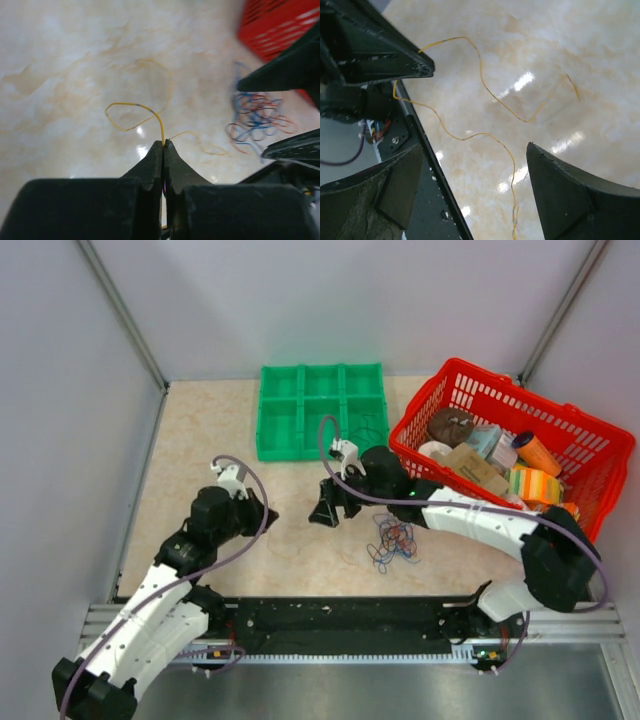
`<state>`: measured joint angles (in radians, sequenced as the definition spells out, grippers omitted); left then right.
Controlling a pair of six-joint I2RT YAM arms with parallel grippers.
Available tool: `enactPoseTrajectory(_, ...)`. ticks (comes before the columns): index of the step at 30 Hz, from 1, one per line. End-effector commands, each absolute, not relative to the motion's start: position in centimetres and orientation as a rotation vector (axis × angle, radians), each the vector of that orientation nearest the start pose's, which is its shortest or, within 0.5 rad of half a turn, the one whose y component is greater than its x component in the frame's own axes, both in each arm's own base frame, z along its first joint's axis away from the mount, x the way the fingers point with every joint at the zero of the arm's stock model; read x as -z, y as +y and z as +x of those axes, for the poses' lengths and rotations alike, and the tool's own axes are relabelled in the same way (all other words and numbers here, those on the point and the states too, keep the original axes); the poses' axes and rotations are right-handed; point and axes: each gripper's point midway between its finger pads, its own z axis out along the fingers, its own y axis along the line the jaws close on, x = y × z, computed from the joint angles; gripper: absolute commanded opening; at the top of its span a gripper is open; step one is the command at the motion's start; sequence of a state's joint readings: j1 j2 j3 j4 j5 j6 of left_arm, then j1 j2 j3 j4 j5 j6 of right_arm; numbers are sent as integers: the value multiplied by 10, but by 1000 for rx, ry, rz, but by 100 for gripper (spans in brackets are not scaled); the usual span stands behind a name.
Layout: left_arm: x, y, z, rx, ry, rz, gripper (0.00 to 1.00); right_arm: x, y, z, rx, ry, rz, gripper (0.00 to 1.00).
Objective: Untangle the cables
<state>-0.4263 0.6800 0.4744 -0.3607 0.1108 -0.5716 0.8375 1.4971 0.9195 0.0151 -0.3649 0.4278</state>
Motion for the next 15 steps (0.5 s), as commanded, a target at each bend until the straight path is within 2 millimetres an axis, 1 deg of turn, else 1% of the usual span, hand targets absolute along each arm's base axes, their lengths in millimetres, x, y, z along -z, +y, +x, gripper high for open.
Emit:
enactPoseTrajectory(1, -219, -180, 197, 942, 2006, 239, 1, -234, 368, 198, -1155, 1703, -1107, 84)
enactPoseTrajectory(3, -236, -187, 189, 997, 1994, 309, 0, -256, 371, 184, -1199, 1559, -1217, 84)
enactPoseTrajectory(5, -249, -196, 183, 1060, 1975, 371, 0, -274, 372, 179, -1202, 1439, -1286, 84)
enactPoseTrajectory(8, -269, -208, 173, 1161, 1930, 472, 0, -298, 372, 184, -1180, 1341, -1305, 84)
enactPoseTrajectory(9, -274, -212, 170, 1194, 1911, 509, 0, -309, 373, 186, -1180, 1306, -1308, 84)
enactPoseTrajectory(11, -286, -217, 165, 1235, 1874, 547, 0, -317, 374, 196, -1185, 1291, -1305, 84)
enactPoseTrajectory(13, -299, -220, 165, 1262, 1833, 563, 0, -319, 378, 199, -1237, 1283, -1325, 84)
enactPoseTrajectory(14, -305, -221, 165, 1272, 1815, 560, 0, -313, 380, 196, -1266, 1307, -1349, 84)
enactPoseTrajectory(15, -311, -221, 167, 1271, 1809, 543, 0, -311, 381, 193, -1291, 1297, -1361, 84)
